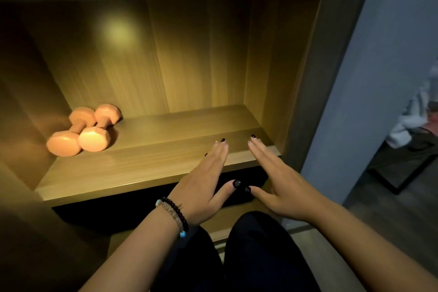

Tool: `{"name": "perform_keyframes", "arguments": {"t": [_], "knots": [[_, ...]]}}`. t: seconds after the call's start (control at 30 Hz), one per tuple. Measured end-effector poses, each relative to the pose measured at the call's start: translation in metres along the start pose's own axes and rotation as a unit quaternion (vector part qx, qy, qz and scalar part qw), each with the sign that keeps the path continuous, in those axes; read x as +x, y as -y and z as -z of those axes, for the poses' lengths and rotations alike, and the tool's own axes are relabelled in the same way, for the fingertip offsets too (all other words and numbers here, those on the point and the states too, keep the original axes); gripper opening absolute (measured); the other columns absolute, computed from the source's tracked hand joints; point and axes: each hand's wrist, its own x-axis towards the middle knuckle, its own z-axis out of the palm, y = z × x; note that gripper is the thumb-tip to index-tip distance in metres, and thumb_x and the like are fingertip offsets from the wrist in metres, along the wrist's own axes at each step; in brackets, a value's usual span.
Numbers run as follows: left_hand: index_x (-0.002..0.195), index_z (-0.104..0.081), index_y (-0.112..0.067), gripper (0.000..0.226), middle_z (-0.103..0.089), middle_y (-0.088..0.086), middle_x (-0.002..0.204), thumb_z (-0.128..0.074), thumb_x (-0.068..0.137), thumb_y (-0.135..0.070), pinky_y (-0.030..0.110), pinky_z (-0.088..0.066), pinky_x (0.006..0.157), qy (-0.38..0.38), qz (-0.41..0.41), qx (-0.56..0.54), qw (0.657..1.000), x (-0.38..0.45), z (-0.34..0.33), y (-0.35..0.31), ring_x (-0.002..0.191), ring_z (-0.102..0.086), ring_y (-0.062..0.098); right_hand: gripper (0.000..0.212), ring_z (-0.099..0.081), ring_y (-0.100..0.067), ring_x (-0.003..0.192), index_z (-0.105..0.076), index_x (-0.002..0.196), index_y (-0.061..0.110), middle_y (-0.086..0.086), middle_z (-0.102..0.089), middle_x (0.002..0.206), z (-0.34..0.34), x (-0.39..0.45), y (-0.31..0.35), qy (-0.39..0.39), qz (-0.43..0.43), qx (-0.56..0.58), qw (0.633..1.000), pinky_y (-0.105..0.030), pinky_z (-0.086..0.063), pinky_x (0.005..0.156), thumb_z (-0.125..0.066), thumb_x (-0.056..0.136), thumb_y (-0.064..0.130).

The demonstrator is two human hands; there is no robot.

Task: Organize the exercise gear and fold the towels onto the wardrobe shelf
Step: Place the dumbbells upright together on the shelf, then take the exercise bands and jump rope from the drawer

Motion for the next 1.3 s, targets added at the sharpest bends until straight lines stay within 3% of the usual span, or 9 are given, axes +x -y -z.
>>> {"name": "perform_keyframes", "arguments": {"t": [0.2, 0.37, 0.5, 0.67, 0.77, 0.9, 1.03, 1.17, 1.3], "knots": [[0.152, 0.009, -0.015, 0.074, 0.017, -0.006, 0.158, -0.027, 0.099, -0.051, 0.02, 0.004, 0.118, 0.061, -0.091, 0.016, 0.994, 0.087, 0.002, -0.013, 0.144, 0.022, 0.002, 0.092, 0.016, 0.01, 0.141, 0.013, 0.149, 0.034, 0.023, 0.018, 0.155, 0.042, -0.002, -0.054, -0.024, -0.097, -0.015, 0.995, -0.018, -0.003, 0.116, -0.059, 0.092, 0.041], [0.152, 0.009, -0.016, 0.077, 0.015, -0.007, 0.156, -0.015, 0.092, -0.058, 0.026, 0.001, 0.121, 0.132, -0.138, -0.015, 0.982, 0.149, 0.028, -0.023, 0.145, 0.019, 0.005, 0.092, 0.021, 0.012, 0.138, 0.016, 0.149, 0.032, 0.024, 0.025, 0.152, 0.09, 0.008, -0.072, 0.026, -0.166, -0.022, 0.986, -0.007, 0.006, 0.111, -0.056, 0.093, 0.042], [0.152, 0.008, -0.017, 0.072, 0.015, -0.009, 0.157, -0.022, 0.097, -0.051, 0.02, 0.004, 0.118, 0.155, -0.146, -0.043, 0.976, 0.175, 0.076, -0.037, 0.144, 0.02, 0.001, 0.091, 0.021, 0.012, 0.138, 0.017, 0.147, 0.032, 0.022, 0.023, 0.153, 0.134, 0.015, -0.058, 0.049, -0.202, -0.022, 0.978, -0.004, 0.008, 0.109, -0.055, 0.093, 0.043], [0.153, 0.008, -0.018, 0.07, 0.018, -0.009, 0.157, -0.025, 0.099, -0.049, 0.022, 0.002, 0.12, 0.191, -0.138, -0.059, 0.97, 0.185, 0.137, -0.055, 0.143, 0.022, 0.0, 0.091, 0.016, 0.01, 0.141, 0.016, 0.147, 0.033, 0.019, 0.018, 0.155, 0.19, 0.014, -0.019, 0.026, -0.257, -0.018, 0.966, -0.01, 0.002, 0.114, -0.056, 0.092, 0.044], [0.153, 0.01, -0.018, 0.07, 0.02, -0.009, 0.156, -0.03, 0.102, -0.044, 0.024, 0.002, 0.121, 0.219, -0.149, -0.05, 0.963, 0.188, 0.17, -0.072, 0.143, 0.022, 0.001, 0.091, 0.017, 0.007, 0.141, 0.021, 0.143, 0.035, 0.018, 0.022, 0.154, 0.219, 0.009, 0.005, 0.017, -0.282, -0.026, 0.959, -0.009, 0.004, 0.112, -0.054, 0.093, 0.046], [0.153, 0.012, -0.016, 0.073, 0.021, -0.012, 0.153, -0.032, 0.102, -0.044, 0.019, 0.006, 0.116, 0.244, -0.171, -0.028, 0.954, 0.195, 0.205, -0.096, 0.143, 0.02, 0.002, 0.091, 0.021, 0.002, 0.141, 0.028, 0.139, 0.032, 0.014, 0.027, 0.153, 0.249, 0.002, 0.028, 0.005, -0.308, -0.042, 0.951, -0.017, 0.002, 0.118, -0.05, 0.094, 0.049], [0.152, 0.013, -0.017, 0.074, 0.018, -0.008, 0.157, -0.033, 0.101, -0.042, 0.025, 0.004, 0.12, 0.251, -0.198, -0.016, 0.947, 0.207, 0.213, -0.116, 0.14, 0.021, 0.001, 0.09, 0.021, -0.001, 0.141, 0.028, 0.138, 0.027, 0.01, 0.028, 0.152, 0.27, -0.007, 0.036, -0.015, -0.339, -0.049, 0.939, -0.017, 0.004, 0.116, -0.048, 0.095, 0.048], [0.153, 0.012, -0.015, 0.073, 0.015, -0.004, 0.16, -0.033, 0.102, -0.042, 0.016, 0.009, 0.11, 0.251, -0.242, -0.003, 0.937, 0.226, 0.206, -0.14, 0.137, 0.02, -0.002, 0.09, 0.018, -0.004, 0.143, 0.024, 0.144, 0.021, 0.008, 0.027, 0.15, 0.286, -0.019, 0.03, -0.033, -0.373, -0.056, 0.926, -0.023, 0.0, 0.12, -0.047, 0.096, 0.046], [0.153, 0.012, -0.015, 0.073, 0.016, -0.004, 0.16, -0.033, 0.102, -0.042, 0.016, 0.004, 0.111, 0.269, -0.257, -0.016, 0.928, 0.245, 0.185, -0.165, 0.142, 0.015, 0.0, 0.089, 0.017, -0.004, 0.142, 0.016, 0.15, 0.017, 0.011, 0.025, 0.148, 0.303, -0.035, 0.016, -0.041, -0.403, -0.066, 0.912, -0.025, -0.002, 0.12, -0.048, 0.096, 0.045]]}}
